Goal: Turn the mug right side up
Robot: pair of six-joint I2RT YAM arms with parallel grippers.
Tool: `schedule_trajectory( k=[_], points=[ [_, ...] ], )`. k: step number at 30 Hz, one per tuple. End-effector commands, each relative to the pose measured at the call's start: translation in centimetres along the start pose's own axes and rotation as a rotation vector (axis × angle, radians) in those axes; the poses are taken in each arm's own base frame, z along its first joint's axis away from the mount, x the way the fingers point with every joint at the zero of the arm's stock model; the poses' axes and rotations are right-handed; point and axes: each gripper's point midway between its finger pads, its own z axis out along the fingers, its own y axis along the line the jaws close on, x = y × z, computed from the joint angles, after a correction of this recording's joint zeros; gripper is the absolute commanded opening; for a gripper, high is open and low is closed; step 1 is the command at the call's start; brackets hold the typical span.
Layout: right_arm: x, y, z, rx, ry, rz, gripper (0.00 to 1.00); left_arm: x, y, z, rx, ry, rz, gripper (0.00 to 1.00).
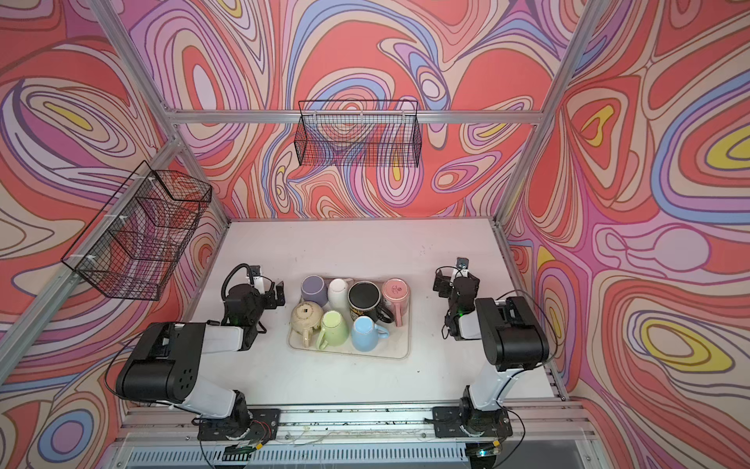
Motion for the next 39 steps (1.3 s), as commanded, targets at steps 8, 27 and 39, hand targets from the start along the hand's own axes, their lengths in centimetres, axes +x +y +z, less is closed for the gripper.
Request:
schedule_trajectory(
  k=[8,27,39],
  points=[
    [-0.4,0.4,-0.1,-0.013,-0.011,-0.004,0.98,-0.4,-0.1,0.0,0.006,-0.023,0.013,1.0],
    [-0.4,0.3,0.1,-0.02,-0.002,0.005,0.98,-0.3,0.9,0.2,-0.052,-0.009,-0.007,1.0],
    [-0.4,0.3,0.0,-0.019,-0.006,0.004,0.98,-0.4,0.9,0.2,-0.05,-0.01,-0.004,1.0]
  ],
)
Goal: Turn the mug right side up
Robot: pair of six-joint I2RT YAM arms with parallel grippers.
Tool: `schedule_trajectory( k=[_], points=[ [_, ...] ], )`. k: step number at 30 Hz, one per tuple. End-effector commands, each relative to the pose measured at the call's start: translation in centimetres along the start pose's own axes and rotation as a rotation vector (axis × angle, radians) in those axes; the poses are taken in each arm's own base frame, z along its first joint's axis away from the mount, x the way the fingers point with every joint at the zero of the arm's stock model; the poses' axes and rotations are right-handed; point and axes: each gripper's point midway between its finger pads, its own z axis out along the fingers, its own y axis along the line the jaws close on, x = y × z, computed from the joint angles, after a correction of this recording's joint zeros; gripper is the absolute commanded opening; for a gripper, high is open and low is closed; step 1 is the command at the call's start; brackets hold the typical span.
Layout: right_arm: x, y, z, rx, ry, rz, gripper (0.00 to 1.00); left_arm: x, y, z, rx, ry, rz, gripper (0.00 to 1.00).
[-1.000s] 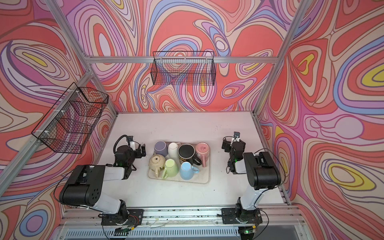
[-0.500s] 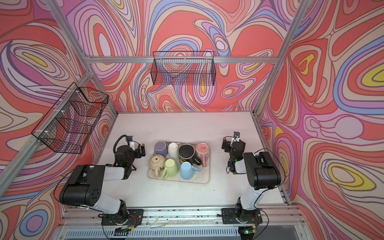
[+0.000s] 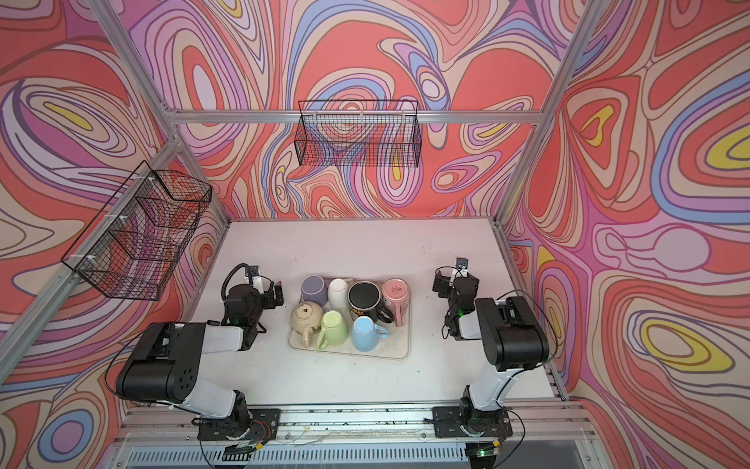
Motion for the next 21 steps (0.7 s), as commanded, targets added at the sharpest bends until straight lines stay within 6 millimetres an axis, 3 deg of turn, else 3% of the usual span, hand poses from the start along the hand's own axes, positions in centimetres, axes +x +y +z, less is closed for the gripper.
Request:
schedule_trajectory(
  k=[1,7,11,18,19,21],
  points=[
    [-0.7,0.1,0.0,-0.007,-0.017,0.001,0.98,-0.5,0.1,0.2,-0.005,-0.014,-0.001,1.0],
    [-0.9,0.2,-0.3,-0.013,-0.034,-0.002,0.98,-0.6,0.2,0.1,-0.011,-0.019,-0.002,1.0],
    [-2.8,0.0,-2.2,0.001,-0.054,0.002,0.98,-2.0,1.7,-0.5,-0.097,0.009,-0.031,1.0],
    [-7.7,-0.1,-4.3,0.015,0.065,0.108,0.96,-5.7,1.9,-3.3,-0.1,0.005,-0.093,1.0],
    [-8.5,0.3,-5.0,-0.01,0.064,0.125,0.94,-7.8,1.6,-3.7,-0.081,-0.013,-0.116,1.0],
    [-9.8,1.3,-6.3,-0.077,0.067,0.159,0.88,-9.6,0.8,-4.7,-0.035,0.003,-0.139,1.0]
  ],
)
